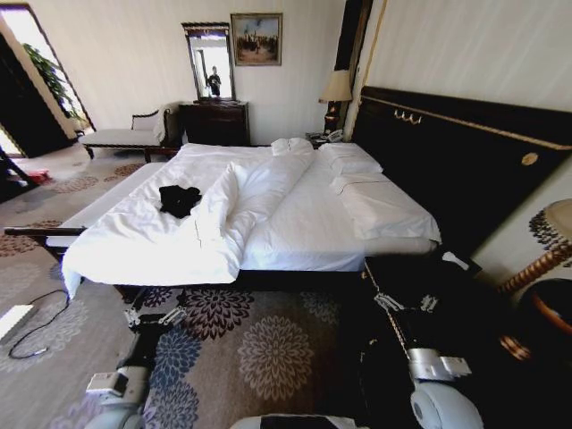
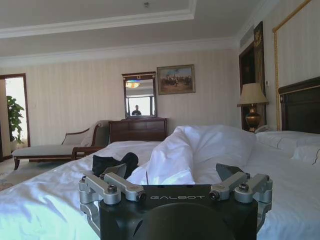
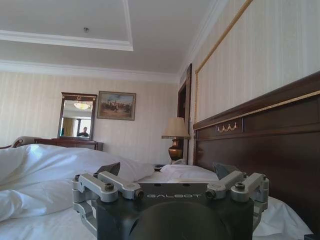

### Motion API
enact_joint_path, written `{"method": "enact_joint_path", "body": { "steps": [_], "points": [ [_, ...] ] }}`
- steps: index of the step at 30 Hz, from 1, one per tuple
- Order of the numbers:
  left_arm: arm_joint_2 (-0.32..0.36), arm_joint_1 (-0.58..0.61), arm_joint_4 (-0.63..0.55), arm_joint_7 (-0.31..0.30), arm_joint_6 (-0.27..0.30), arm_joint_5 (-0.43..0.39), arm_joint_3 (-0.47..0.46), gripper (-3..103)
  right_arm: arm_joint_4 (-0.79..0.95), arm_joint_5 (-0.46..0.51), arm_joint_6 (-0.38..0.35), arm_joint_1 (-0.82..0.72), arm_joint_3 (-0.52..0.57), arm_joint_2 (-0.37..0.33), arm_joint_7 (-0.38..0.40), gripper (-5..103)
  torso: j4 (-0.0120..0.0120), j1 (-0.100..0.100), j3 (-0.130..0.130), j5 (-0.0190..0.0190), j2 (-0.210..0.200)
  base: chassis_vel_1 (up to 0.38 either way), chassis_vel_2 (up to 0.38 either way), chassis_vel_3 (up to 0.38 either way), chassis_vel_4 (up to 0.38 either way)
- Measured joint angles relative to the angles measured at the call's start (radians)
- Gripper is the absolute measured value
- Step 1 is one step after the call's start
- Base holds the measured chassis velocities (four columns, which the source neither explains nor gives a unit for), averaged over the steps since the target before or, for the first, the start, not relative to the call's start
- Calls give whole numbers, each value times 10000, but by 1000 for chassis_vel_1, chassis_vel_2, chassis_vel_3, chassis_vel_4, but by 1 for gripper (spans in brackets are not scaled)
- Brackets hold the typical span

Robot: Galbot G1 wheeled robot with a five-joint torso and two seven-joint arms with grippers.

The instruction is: Fold the clothes on the bed.

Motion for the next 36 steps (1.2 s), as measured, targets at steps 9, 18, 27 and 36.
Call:
{"method": "enact_joint_path", "body": {
  "steps": [9, 18, 27, 36],
  "points": [
    [25, 4, -29, 3, -1, -8, -2, 100, -8, 5, 0, 31, 0, 4, 5, 100, 2, 11, 4, 2, -4, -185, 185, 194, -187],
    [25, -46, 54, 12, -1, 10, 34, 100, -121, 10, -9, 118, -51, 0, 14, 100, 1, 13, 4, 1, -6, -227, 233, 226, -225],
    [27, -123, 180, 14, 5, 46, 67, 100, -263, 8, -25, 229, -117, 15, 24, 100, 1, 11, 3, 1, -6, -191, 197, 202, -200],
    [27, -198, 286, 18, 12, 82, 102, 100, -360, -16, -26, 295, -165, 34, 34, 100, 1, 10, 3, 1, -5, -215, 230, 209, -221]
  ]
}}
